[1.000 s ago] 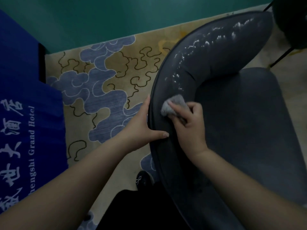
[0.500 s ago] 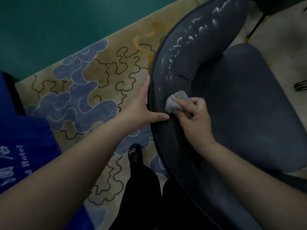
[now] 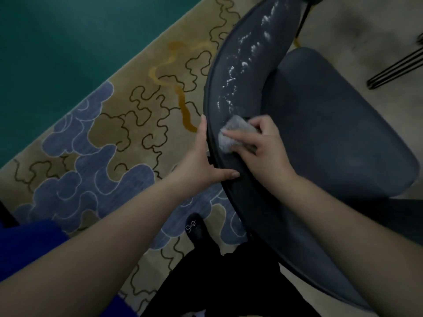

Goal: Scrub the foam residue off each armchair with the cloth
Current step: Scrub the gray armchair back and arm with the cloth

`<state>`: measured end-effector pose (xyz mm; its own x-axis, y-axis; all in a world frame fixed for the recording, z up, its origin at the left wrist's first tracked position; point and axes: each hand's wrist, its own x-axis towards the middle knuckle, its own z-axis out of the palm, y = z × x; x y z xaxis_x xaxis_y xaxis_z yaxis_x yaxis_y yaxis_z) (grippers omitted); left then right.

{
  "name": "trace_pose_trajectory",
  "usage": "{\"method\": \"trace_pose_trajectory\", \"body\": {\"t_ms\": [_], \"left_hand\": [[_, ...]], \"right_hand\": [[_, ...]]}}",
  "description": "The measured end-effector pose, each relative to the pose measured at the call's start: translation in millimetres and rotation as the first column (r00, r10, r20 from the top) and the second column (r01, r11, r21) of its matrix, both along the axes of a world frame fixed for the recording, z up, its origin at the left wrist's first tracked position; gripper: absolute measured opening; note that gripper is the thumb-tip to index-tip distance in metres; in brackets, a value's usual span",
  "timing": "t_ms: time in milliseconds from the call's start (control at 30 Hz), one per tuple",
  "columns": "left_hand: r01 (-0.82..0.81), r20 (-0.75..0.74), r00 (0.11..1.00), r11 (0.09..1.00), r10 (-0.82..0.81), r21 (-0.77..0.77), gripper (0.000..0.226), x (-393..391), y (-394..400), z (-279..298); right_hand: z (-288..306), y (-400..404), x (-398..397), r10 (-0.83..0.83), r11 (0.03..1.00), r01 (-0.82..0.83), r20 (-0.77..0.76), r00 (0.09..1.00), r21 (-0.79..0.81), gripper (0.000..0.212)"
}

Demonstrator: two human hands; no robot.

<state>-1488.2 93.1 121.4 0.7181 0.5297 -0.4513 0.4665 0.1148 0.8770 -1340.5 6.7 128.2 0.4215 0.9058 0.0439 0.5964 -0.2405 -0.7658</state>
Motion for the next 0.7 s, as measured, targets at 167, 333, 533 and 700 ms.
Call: {"method": "trace_pose_trajectory", "body": {"t_ms": [167,333,533,700], "left_hand": [[-0.015,0.009,1.000,1.000,0.015,0.016,0.136,-0.6,0.8,-7.9],[-0.011,-0.013,1.000,1.000,0.011,0.027,0.135,-1.1,5.5,-4.1],[0.001,-0.006,1.000,0.999,0.000,0.049,0.127,10.2,34.3,-3.2],[0.041,-0.047,0.998,0.996,-0.038,0.076,0.128,21.6,55.7,3.8]], "right_hand": [[2.9,38.0,1.1,-0.062,0.998,0.062,-0.021,0.998,-0.006,0.035],[-1.4,-7.9,-10.3,0.041,0.998,-0.044,0.064,0.997,0.039,0.039],[-4.5,72.4,18.8,-0.101,0.995,0.101,0.035,0.994,0.013,0.034],[-5.6,29.6,6.8,-0.039,0.998,0.038,0.031,0.999,0.055,0.038]]}}
